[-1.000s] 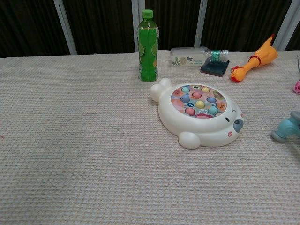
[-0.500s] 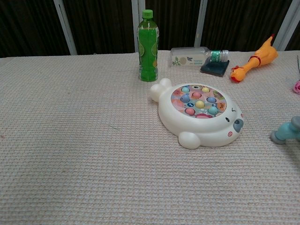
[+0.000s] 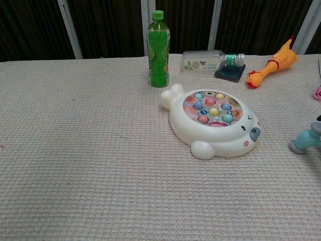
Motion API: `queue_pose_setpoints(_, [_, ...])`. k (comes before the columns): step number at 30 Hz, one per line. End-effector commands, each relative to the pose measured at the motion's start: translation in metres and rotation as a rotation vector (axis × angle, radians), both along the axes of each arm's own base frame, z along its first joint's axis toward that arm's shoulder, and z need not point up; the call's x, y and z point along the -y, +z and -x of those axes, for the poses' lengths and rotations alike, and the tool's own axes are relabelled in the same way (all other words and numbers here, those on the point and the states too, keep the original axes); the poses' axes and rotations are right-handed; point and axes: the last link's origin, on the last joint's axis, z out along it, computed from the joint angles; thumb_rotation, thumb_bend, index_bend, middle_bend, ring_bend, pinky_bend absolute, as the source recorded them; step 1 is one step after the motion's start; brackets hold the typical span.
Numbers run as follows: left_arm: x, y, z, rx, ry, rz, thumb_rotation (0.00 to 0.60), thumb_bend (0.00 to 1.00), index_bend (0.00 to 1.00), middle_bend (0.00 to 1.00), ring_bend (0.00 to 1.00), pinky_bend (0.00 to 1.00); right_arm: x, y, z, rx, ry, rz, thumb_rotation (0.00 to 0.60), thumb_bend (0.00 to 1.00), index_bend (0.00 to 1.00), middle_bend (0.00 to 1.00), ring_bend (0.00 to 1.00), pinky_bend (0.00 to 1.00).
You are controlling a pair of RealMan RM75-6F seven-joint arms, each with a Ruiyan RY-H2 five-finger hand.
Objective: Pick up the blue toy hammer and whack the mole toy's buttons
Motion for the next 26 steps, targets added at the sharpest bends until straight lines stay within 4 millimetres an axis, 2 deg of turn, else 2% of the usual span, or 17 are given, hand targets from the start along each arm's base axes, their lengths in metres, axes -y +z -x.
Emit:
queue_pose_setpoints(1, [0.0, 0.0, 0.0, 0.0, 0.0, 0.0, 0.6, 0.0, 0.0, 0.0, 0.0, 0.0, -0.003, 0.006, -0.001, 0.004, 0.026, 0.008, 0.6, 0.48, 0.05, 0.1, 0.0, 0.0])
queue_pose_setpoints(4, [0.001, 0.0, 0.0, 0.003, -0.001, -0.001, 0.6, 0.0, 0.0, 0.0, 0.0, 0.0, -0.007, 0.012, -0.002, 0.022, 0.04, 0.021, 0.6, 0.47, 0.0, 0.06, 0.0, 0.0])
queue_pose_setpoints(9, [0.002, 0.002, -0.001, 0.008, -0.005, -0.005, 0.6, 0.0, 0.0, 0.0, 0.0, 0.0, -0.013, 0.029, 0.003, -0.011, 0.092, 0.053, 0.6, 0.46, 0.0, 0.04, 0.0, 0.0])
queue_pose_setpoints(12, [0.006, 0.004, 0.0, -0.004, 0.0, -0.003, 0.6, 0.0, 0.0, 0.0, 0.0, 0.0, -0.022, 0.045, 0.012, -0.093, 0.161, 0.081, 0.6, 0.37, 0.0, 0.01, 0.0, 0.0])
queue_pose_setpoints(14, [0.008, 0.005, 0.001, -0.01, 0.011, 0.0, 0.6, 0.0, 0.0, 0.0, 0.0, 0.0, -0.029, 0.055, 0.018, -0.161, 0.215, 0.102, 0.6, 0.27, 0.0, 0.0, 0.0, 0.0])
queue_pose_setpoints(15, [0.01, 0.006, 0.001, -0.013, 0.019, 0.0, 0.6, 0.0, 0.0, 0.0, 0.0, 0.0, -0.034, 0.061, 0.022, -0.192, 0.243, 0.118, 0.6, 0.26, 0.0, 0.0, 0.0, 0.0])
queue_pose_setpoints(20, [0.019, 0.01, 0.002, -0.043, 0.038, 0.006, 0.6, 0.0, 0.0, 0.0, 0.0, 0.0, -0.057, 0.084, 0.038, -0.31, 0.35, 0.174, 0.6, 0.24, 0.0, 0.0, 0.0, 0.0])
queue_pose_setpoints(26, [0.024, 0.012, 0.001, -0.057, 0.035, -0.002, 0.6, 0.0, 0.0, 0.0, 0.0, 0.0, -0.075, 0.1, 0.055, -0.417, 0.406, 0.214, 0.6, 0.24, 0.0, 0.0, 0.0, 0.0])
